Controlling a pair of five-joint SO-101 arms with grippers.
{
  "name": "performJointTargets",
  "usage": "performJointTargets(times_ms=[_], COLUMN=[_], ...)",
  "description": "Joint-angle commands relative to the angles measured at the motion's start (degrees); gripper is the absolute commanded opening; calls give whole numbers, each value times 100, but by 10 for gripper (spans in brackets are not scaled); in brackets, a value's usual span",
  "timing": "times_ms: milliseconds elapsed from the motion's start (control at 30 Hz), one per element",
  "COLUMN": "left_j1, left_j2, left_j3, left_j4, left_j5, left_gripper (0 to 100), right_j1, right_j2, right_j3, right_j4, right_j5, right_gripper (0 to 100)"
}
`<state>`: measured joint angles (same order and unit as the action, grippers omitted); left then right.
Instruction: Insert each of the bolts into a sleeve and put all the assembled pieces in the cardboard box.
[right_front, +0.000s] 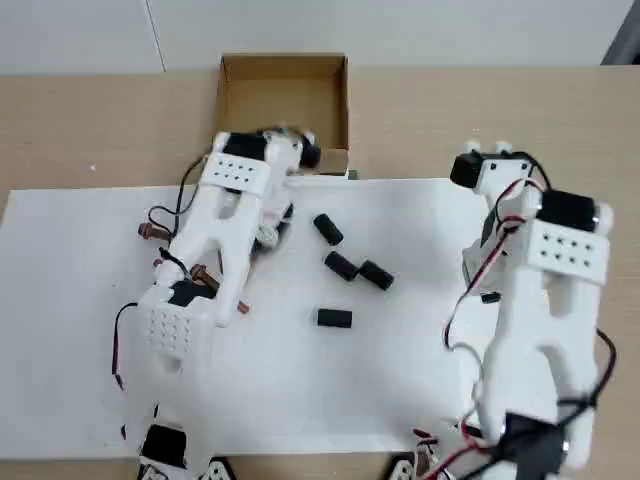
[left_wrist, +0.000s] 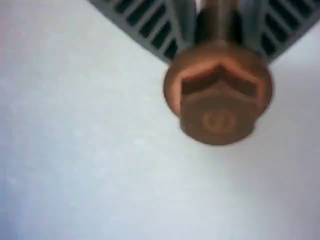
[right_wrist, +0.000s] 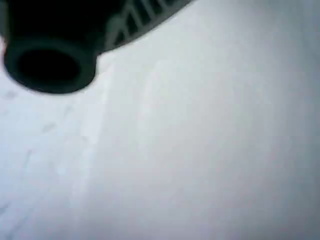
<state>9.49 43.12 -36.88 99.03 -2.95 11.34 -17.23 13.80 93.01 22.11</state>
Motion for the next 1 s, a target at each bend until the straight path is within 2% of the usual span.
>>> performJointTargets(times_ms=[0,233,567,733,833,967], left_j1=[149,642,756,791,791,791], left_j2=[-853,-2233,-3921,-4686,-5055,-5582], left_j3=[-242,813,1938,2466,3108,4084], left_j4=[149,141,114,-273,-677,-1327], left_j5=[-35,-9,-18,202,440,712], left_gripper=[6,6,6,6,6,6], right_j1=[22,31,-92,-92,-92,-101], right_j2=[-752,-1692,-3503,-4558,-5200,-5974], right_j3=[-158,308,1486,2207,2699,3402], right_j4=[268,453,382,-48,-444,-892], right_j5=[-35,-62,-62,-105,-642,-1732], right_gripper=[4,4,2,2,2,2])
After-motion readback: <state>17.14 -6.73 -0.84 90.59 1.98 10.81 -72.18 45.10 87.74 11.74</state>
